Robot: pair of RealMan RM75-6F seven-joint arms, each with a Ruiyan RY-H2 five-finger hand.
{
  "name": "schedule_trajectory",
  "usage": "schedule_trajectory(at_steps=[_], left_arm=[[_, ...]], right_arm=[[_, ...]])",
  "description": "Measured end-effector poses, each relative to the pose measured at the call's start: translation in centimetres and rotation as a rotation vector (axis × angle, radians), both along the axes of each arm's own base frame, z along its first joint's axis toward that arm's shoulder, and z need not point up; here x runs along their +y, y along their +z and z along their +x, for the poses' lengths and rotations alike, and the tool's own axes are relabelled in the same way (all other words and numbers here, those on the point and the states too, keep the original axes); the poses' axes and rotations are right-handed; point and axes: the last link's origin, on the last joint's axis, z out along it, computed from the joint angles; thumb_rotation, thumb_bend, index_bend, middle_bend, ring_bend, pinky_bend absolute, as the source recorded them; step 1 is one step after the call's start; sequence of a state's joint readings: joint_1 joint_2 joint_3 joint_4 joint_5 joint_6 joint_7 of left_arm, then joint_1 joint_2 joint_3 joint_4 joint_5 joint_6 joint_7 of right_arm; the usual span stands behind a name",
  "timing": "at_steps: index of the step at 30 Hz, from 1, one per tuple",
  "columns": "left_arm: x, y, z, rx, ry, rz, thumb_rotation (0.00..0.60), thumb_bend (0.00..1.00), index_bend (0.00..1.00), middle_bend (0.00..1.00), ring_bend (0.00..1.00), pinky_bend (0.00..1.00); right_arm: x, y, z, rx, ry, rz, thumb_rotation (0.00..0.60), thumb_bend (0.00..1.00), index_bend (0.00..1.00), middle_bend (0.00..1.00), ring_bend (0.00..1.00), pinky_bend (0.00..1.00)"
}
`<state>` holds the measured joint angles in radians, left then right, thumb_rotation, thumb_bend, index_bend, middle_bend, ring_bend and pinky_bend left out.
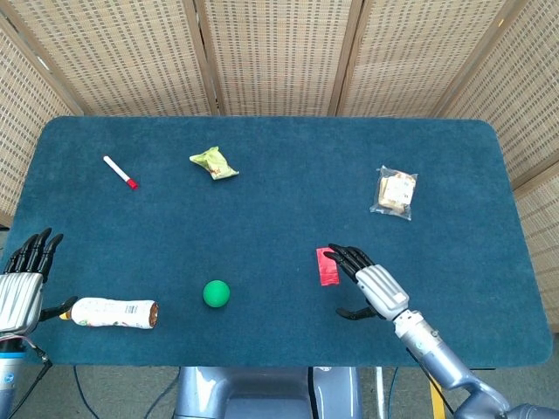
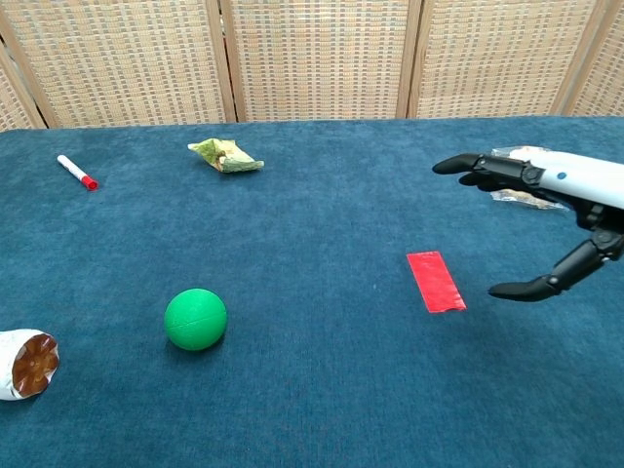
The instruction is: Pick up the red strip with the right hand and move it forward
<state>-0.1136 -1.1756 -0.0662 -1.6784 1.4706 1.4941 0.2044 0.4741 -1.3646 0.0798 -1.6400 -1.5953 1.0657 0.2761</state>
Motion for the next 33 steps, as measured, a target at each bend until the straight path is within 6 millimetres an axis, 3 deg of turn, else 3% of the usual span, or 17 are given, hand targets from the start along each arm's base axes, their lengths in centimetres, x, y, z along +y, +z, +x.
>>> schedule_trajectory(at_steps=[15,33], left_arm=[[0.1,0.1,-0.2,-0.007,0.004,0.0,0.6,0.06,0.0,0.0,0.0,0.12],[0.3,0.3,-0.3,-0.015,0.01,0.004,0.6,0.06,0.0,0.0,0.0,0.12]], right_arm=[[-1.9,-3.4,0.1,0.073,-0.067,-0.024,0.6,0.36,0.01,0.0,0.0,0.0],[-2.6,-5.2,0.7,0.128,-0.08,-0.027,0.6,0.36,0.01,0.0,0.0,0.0]])
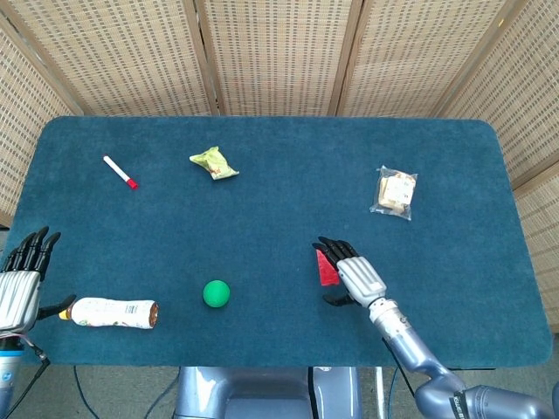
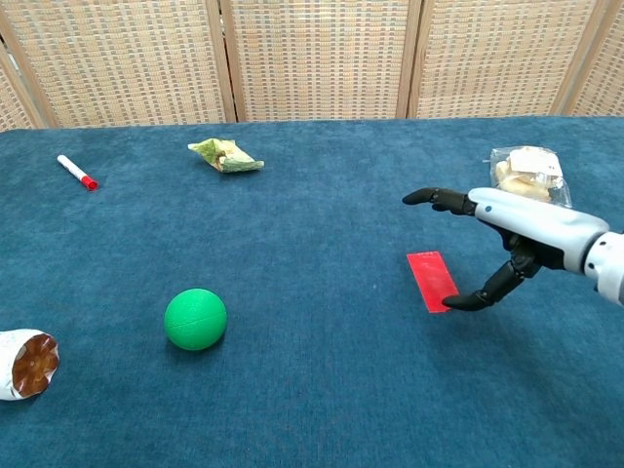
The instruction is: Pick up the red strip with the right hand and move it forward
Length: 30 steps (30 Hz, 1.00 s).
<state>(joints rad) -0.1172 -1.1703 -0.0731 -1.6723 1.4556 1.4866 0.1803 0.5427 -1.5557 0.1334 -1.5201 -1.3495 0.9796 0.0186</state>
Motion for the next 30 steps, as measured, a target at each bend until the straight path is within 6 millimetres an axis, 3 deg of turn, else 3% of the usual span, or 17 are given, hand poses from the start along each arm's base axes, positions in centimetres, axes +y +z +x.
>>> schedule_trajectory(at_steps=[30], left_arm=[[0.2,-0.2,-0.1,0.002,0.006,-0.006,0.6,0.06,0.0,0.0,0.0,0.12]], right_arm=[[-1.5,-3.0,-0.4,0.126,-0.032,-0.074,0.6,0.36,0.0,0.0,0.0,0.0]])
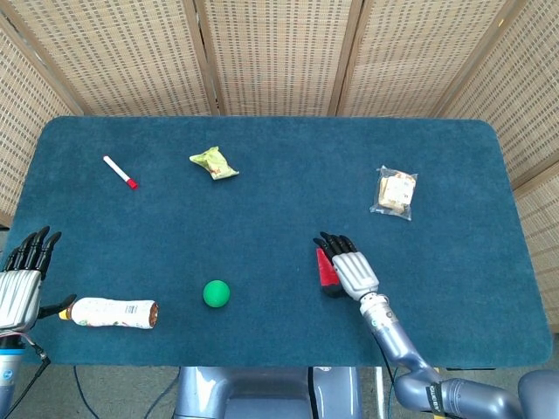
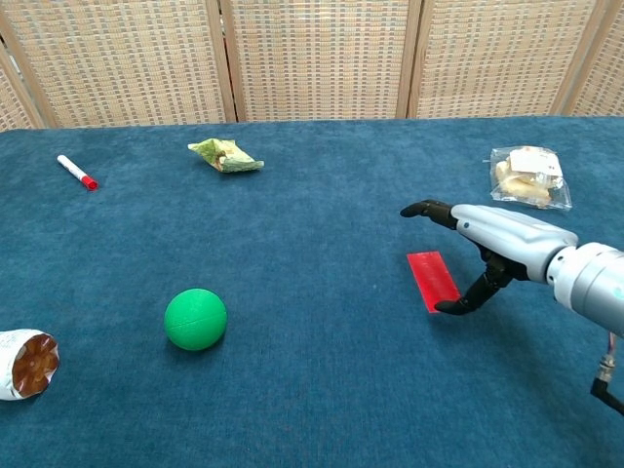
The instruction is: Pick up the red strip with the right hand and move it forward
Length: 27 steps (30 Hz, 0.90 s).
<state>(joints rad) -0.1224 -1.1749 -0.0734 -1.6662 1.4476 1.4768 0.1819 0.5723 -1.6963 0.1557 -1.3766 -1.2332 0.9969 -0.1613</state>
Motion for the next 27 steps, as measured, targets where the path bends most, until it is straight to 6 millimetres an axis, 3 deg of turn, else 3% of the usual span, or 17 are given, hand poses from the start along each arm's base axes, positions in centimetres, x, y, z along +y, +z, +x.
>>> schedule_trajectory(at_steps=[27], left_arm=[[0.0,0.1,0.1,-0.006,-0.005,0.003,0.6,0.06,0.0,0.0,0.0,0.12]], right_arm=[[-0.7,-1.6,-1.0,0.109,-0.027,-0.007,0.6,0.37,0.0,0.0,0.0,0.0]])
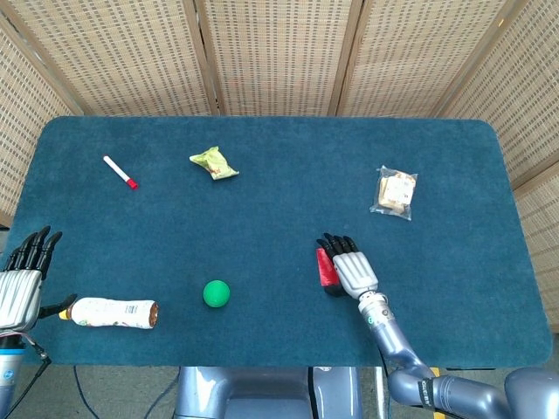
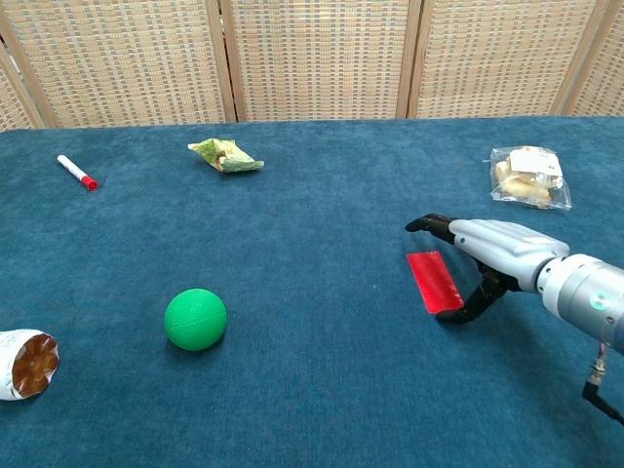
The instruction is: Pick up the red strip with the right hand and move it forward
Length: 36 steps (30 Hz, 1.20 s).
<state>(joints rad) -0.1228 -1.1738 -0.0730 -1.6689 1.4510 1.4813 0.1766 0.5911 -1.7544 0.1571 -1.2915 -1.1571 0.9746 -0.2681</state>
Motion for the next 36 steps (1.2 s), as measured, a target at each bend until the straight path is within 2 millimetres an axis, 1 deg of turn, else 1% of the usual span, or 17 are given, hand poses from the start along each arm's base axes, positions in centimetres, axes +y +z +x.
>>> schedule_trajectory(at_steps=[3,5,8,10,13,19,24,26,28,31,36], left_arm=[[-0.1,0.1,0.2,-0.005,-0.012,0.008,0.6,0.06,0.0,0.0,0.0,0.12],[-0.1,0.2,0.3,-0.006,-0.019,0.011,0.6,0.06,0.0,0.0,0.0,0.12],[-0.3,0.2,0.4,-0.009,-0.029,0.014,0.6,0.06,0.0,0.0,0.0,0.12],[-0.4,0.2,0.4,-0.01,-0.031,0.013,0.6,0.06,0.0,0.0,0.0,0.12],[-0.4,0.2,0.5,-0.009,-0.032,0.011,0.6,0.06,0.0,0.0,0.0,0.12],[-0.5,0.1,0.5,-0.009,-0.034,0.011,0.6,0.06,0.0,0.0,0.0,0.12],[-0.4,0.2,0.5,-0.011,-0.032,0.011,0.6,0.06,0.0,0.0,0.0,0.12],[-0.4,0.1,0.5,-0.012,-0.032,0.009,0.6,0.06,0.0,0.0,0.0,0.12],[-0.4,0.1,0.6,-0.011,-0.033,0.007,0.6,0.06,0.0,0.0,0.0,0.12],[-0.4,0.0,0.6,-0.01,-0.033,0.004,0.6,0.06,0.0,0.0,0.0,0.12],[-0.5,0.1,0.7,-0.012,-0.035,0.006,0.6,0.06,0.0,0.0,0.0,0.12]], right_arm=[[-0.3,-0.3,0.0,0.017,0.002,-0.01,0.6,0.39,0.0,0.0,0.0,0.0],[-0.5,-0.4,0.0,0.027,0.005,-0.021,0.6,0.46,0.0,0.0,0.0,0.0],[-0.7,-0.2,0.2,0.029,0.011,-0.05,0.6,0.59,0.0,0.0,0.0,0.0],[-0.8,0.1,0.4,0.021,0.018,-0.078,0.6,0.62,0.0,0.0,0.0,0.0],[-1.0,0.8,0.8,0.007,0.036,-0.125,0.6,0.63,0.0,0.0,0.0,0.0],[-0.8,2.3,2.0,-0.029,0.07,-0.178,0.6,0.63,0.0,0.0,0.0,0.0],[-0.5,3.1,2.3,-0.041,0.077,-0.182,0.6,0.61,0.0,0.0,0.0,0.0],[-0.3,3.2,2.2,-0.036,0.078,-0.182,0.6,0.56,0.0,0.0,0.0,0.0],[0.0,3.3,2.1,-0.038,0.075,-0.175,0.6,0.48,0.0,0.0,0.0,0.0],[0.4,3.3,2.1,-0.045,0.066,-0.155,0.6,0.41,0.0,0.0,0.0,0.0],[1.1,2.9,1.8,-0.042,0.049,-0.118,0.6,0.39,0.0,0.0,0.0,0.0]])
